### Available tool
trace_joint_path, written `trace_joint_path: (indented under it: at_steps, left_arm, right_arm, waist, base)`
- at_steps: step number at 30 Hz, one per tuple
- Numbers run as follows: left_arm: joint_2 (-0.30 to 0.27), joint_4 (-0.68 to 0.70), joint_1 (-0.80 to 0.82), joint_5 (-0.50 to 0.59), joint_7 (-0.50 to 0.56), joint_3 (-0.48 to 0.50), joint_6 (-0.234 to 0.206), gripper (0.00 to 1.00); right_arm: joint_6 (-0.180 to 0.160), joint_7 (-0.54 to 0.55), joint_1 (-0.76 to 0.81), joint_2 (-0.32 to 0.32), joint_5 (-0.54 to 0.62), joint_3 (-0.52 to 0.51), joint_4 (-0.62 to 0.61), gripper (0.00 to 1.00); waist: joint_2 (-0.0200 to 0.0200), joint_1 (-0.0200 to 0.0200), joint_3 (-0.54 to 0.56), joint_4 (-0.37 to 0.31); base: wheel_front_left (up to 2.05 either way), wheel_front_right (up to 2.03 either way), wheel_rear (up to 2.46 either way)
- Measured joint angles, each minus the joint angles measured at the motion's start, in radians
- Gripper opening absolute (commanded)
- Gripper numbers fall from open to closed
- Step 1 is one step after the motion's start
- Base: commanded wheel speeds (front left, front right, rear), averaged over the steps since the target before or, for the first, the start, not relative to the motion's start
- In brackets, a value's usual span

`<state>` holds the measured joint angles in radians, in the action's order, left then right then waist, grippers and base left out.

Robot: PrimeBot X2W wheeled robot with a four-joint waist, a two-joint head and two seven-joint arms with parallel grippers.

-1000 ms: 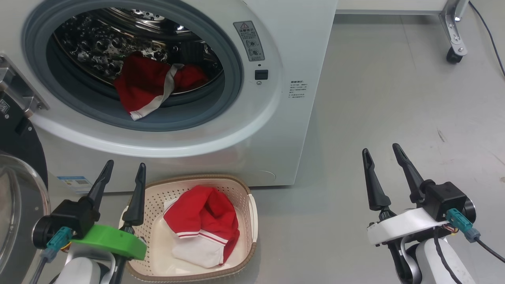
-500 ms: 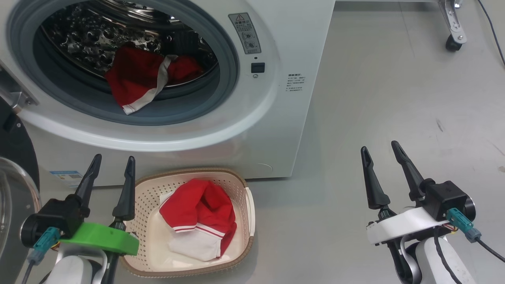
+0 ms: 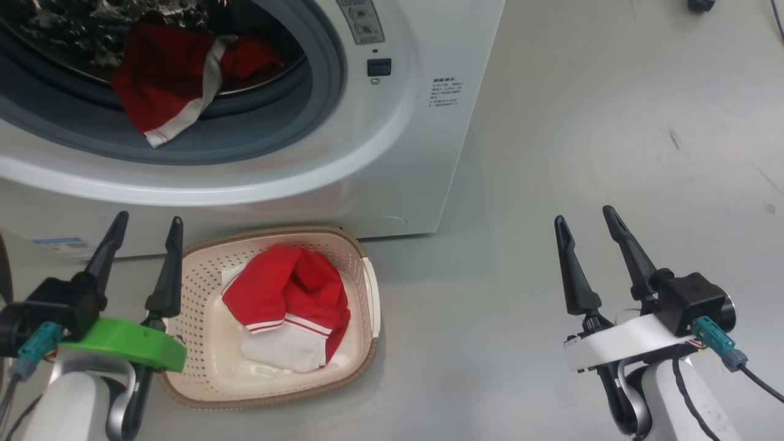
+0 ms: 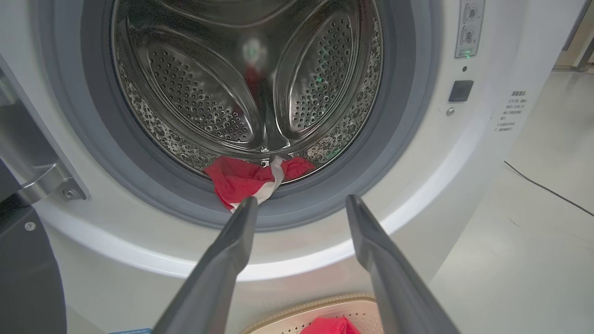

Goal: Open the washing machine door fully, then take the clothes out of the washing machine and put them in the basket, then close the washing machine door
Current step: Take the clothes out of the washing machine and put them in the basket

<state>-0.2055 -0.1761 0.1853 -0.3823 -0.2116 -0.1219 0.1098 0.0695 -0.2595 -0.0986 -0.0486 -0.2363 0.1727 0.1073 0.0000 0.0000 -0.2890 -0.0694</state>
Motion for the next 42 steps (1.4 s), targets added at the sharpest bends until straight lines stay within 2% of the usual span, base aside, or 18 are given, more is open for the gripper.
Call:
trace_joint_path:
  at_steps: [12, 24, 32, 42]
  left_arm:
    - [-0.086, -0.010, 0.196, 0.006, 0.143, 0.017, 0.000, 1.00]
    - [-0.147, -0.109, 0.394, 0.007, 0.309, 0.046, -0.013, 1.00]
    - [-0.185, -0.170, 0.514, 0.061, 0.395, 0.014, -0.018, 1.00]
    - [-0.234, -0.277, 0.640, 0.113, 0.479, -0.005, -0.025, 1.00]
  right_arm:
    - [-0.001, 0.000, -0.070, 0.000, -0.009, 0.031, -0.033, 1.00]
    - [-0.012, 0.000, -0.121, 0.000, -0.053, 0.076, -0.047, 1.00]
    - [-0.037, 0.000, -0.139, 0.001, -0.078, 0.090, -0.058, 1.00]
    - [-0.046, 0.000, -0.166, 0.002, -0.090, 0.123, -0.064, 1.00]
  waist:
    - [0.0000, 0.0000, -0.137, -0.061]
    - [0.0000, 0.0000, -0.246, -0.146]
    - [0.0000, 0.0000, -0.303, -0.197]
    - [0.0000, 0.0000, -0.367, -0.231]
  base:
    - [0.00, 0.00, 0.00]
    - [0.00, 0.00, 0.00]
    - [0.00, 0.00, 0.00]
    - [0.00, 0.00, 0.00]
